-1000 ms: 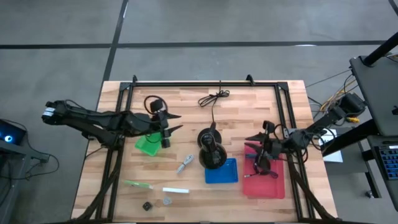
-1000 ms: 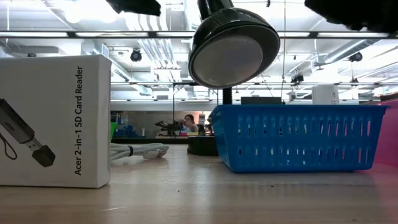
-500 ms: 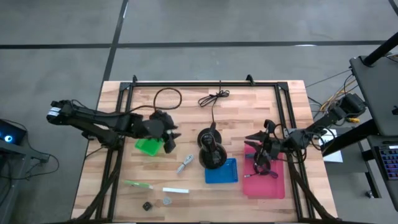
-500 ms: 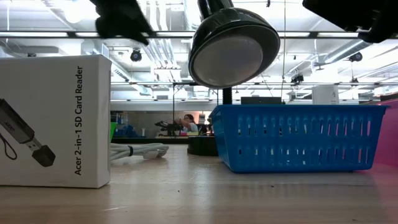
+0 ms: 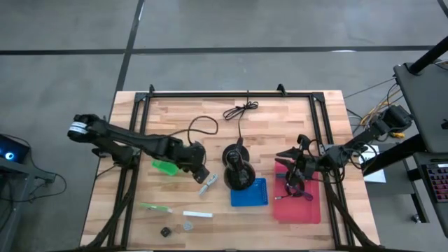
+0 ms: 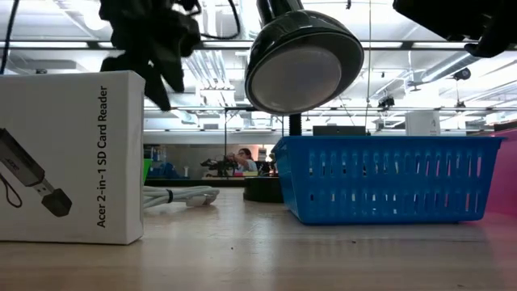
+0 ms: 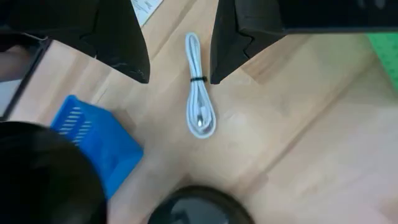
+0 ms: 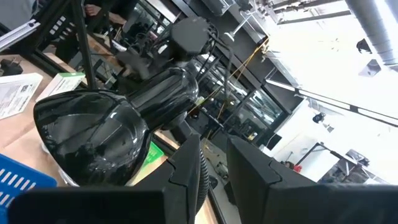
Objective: Pick and place items into bin
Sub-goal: Put the white charger cable into the pink bin
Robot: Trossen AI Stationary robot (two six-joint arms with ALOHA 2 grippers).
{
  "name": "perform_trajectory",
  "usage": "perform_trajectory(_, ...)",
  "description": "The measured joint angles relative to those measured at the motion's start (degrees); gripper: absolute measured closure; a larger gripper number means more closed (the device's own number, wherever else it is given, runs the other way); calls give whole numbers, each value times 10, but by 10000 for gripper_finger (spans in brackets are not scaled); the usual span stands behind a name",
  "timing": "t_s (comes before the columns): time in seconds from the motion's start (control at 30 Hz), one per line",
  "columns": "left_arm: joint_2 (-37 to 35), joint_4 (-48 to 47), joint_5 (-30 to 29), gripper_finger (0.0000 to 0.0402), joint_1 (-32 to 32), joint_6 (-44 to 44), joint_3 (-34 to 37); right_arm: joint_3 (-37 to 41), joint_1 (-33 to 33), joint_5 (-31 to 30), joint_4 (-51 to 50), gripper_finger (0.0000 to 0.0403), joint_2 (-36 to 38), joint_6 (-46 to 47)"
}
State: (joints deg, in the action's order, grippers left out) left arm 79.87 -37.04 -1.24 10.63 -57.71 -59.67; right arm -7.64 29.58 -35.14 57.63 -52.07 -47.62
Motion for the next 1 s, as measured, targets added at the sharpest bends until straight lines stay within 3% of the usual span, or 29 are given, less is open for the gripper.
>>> perform_trajectory(0.6, 112, 1, 6, 249, 13, -6, -44, 4, -3, -15, -3, 335, 0, -9)
perform_trajectory(1.0, 157, 1, -12, 249, 56, -78, -63, 11, -2, -15, -3, 335, 0, -4)
